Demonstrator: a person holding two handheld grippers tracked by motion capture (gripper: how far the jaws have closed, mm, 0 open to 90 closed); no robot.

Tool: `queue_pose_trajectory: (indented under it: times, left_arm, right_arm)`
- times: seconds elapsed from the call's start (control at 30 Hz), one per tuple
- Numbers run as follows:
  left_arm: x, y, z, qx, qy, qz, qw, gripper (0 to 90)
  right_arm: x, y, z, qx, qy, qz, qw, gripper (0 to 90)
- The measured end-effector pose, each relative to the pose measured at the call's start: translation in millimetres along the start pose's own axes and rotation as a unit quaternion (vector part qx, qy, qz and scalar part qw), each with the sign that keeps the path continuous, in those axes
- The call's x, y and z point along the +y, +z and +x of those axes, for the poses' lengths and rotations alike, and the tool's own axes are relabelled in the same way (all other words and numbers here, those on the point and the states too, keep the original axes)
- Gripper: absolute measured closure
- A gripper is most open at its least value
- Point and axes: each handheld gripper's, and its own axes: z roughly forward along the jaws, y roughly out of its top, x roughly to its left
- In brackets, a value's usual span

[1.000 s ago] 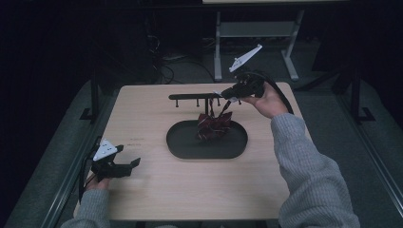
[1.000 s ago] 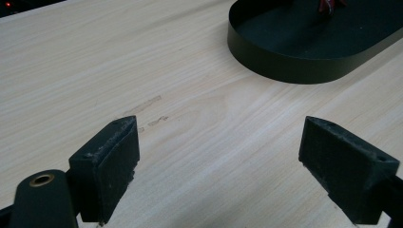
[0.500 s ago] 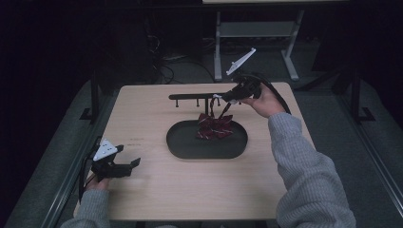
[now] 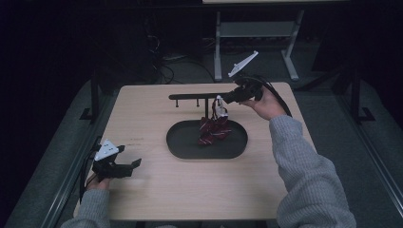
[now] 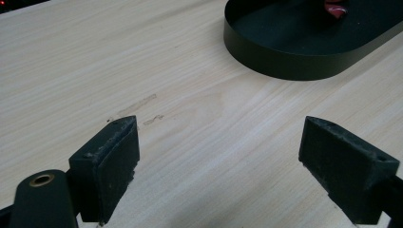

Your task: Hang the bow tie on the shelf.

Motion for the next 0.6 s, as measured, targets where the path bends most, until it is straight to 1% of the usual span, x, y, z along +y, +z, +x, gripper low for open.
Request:
queue_pose_trajectory:
  times: [0.1, 0.17, 0.27, 0.33, 0.37, 0.47, 0.5, 0.53, 0.6]
  left_arm:
    - [-0.2, -0.3, 0.1, 0.001, -0.006, -0.003, 1.0, 13.0]
    - [-0.5, -0.4, 0.7, 0.001, -0.004, -0.003, 1.0, 13.0]
    - [-0.3, -0.1, 0.2, 0.001, -0.003, 0.0, 1.0, 13.0]
    - [-0.1, -0.3, -0.3, -0.001, -0.003, -0.001, 1.0, 13.0]
    - [-0.5, -0.4, -0.5, -0.002, -0.003, 0.0, 1.0, 13.0]
    - [-0.6, -0.5, -0.4, 0.0, -0.003, 0.001, 1.0, 13.0]
    - [-0.5, -0.9, -0.3, 0.0, -0.004, -0.001, 1.0, 13.0]
    - [-0.3, -1.2, -0.2, 0.0, -0.004, -0.002, 1.0, 13.0]
    - [-0.6, -0.5, -0.3, -0.001, -0.006, -0.002, 1.0, 13.0]
  right_arm:
    - [0.0, -1.0, 0.4, 0.005, -0.001, -0.004, 1.0, 78.8]
    - [-0.3, -2.5, 1.0, 0.012, 0.0, -0.009, 0.9999, 77.9]
    - [-1.7, -4.0, 1.4, 0.022, -0.008, -0.018, 0.9996, 76.4]
    - [-2.9, -6.1, 1.6, 0.024, -0.008, -0.021, 0.9995, 75.9]
    - [-3.7, -7.8, 1.7, 0.031, -0.004, -0.023, 0.9993, 75.2]
    - [-4.2, -9.9, 3.0, 0.031, -0.003, -0.023, 0.9992, 74.6]
    - [-4.9, -12.2, 4.3, 0.031, -0.004, -0.032, 0.999, 73.7]
    - [-4.9, -12.2, 4.3, 0.031, -0.004, -0.032, 0.999, 73.7]
    - [-5.3, -15.6, 6.4, 0.035, 0.004, -0.038, 0.9987, 72.5]
